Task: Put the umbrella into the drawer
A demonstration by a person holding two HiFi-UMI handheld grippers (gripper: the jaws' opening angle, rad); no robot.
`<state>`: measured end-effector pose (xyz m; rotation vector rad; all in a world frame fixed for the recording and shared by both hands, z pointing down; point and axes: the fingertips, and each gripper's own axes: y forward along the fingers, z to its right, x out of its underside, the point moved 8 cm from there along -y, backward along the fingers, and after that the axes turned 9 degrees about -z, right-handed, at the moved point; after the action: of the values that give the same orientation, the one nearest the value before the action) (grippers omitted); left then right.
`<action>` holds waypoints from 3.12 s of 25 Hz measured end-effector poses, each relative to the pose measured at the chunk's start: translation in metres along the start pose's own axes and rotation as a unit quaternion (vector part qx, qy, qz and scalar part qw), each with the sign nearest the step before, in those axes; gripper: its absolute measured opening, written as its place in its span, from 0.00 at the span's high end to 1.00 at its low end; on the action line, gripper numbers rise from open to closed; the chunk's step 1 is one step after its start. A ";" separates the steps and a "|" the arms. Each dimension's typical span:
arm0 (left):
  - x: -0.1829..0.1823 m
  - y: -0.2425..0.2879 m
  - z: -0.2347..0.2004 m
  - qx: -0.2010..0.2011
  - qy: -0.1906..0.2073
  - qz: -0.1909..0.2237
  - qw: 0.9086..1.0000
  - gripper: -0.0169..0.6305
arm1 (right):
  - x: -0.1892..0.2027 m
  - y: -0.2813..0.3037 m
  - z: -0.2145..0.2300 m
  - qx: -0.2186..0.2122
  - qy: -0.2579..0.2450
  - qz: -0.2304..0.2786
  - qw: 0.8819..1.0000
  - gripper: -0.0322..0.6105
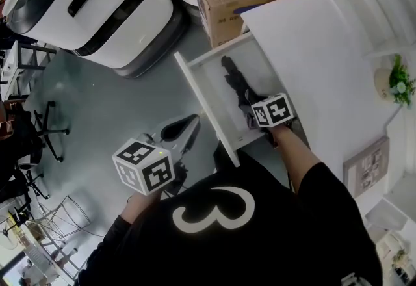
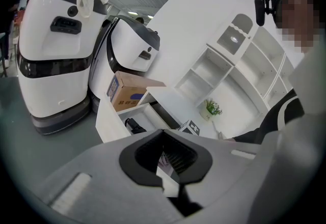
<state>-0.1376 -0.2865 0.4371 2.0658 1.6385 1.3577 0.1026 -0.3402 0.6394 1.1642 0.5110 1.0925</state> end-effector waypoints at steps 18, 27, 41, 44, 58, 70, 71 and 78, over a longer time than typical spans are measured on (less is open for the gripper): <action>0.003 0.003 -0.013 -0.010 -0.014 -0.008 1.000 0.96 | 0.000 0.045 0.010 0.019 -0.014 -0.096 0.995 0.55; 0.002 -0.007 -0.007 -0.010 -0.006 0.002 1.000 0.96 | -0.002 0.027 0.009 -0.003 0.010 -0.063 0.998 0.49; 0.015 -0.027 0.043 0.021 0.044 0.025 0.999 0.96 | 0.018 -0.123 -0.049 -0.010 -0.019 0.183 0.983 0.49; 0.019 -0.033 0.059 0.031 0.063 0.036 0.997 0.96 | 0.031 -0.166 -0.068 -0.012 -0.047 0.224 0.973 0.52; 0.051 -0.085 0.144 0.079 0.140 0.070 0.985 0.96 | 0.116 -0.297 -0.172 -0.026 -0.088 0.417 0.904 0.89; 0.059 -0.114 0.182 0.088 0.183 0.093 0.975 0.96 | 0.152 -0.322 -0.212 -0.071 -0.118 0.438 0.888 0.95; 0.059 -0.115 0.183 0.088 0.185 0.094 0.974 0.96 | 0.153 -0.322 -0.213 -0.068 -0.119 0.438 0.889 0.95; 0.059 -0.112 0.189 0.084 0.194 0.093 0.973 0.96 | 0.157 -0.317 -0.206 -0.071 -0.112 0.431 0.892 0.95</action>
<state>-0.0773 -0.1226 0.2917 2.2009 1.7958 1.8445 0.1351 -0.1040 0.3067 1.3986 -0.3213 1.6789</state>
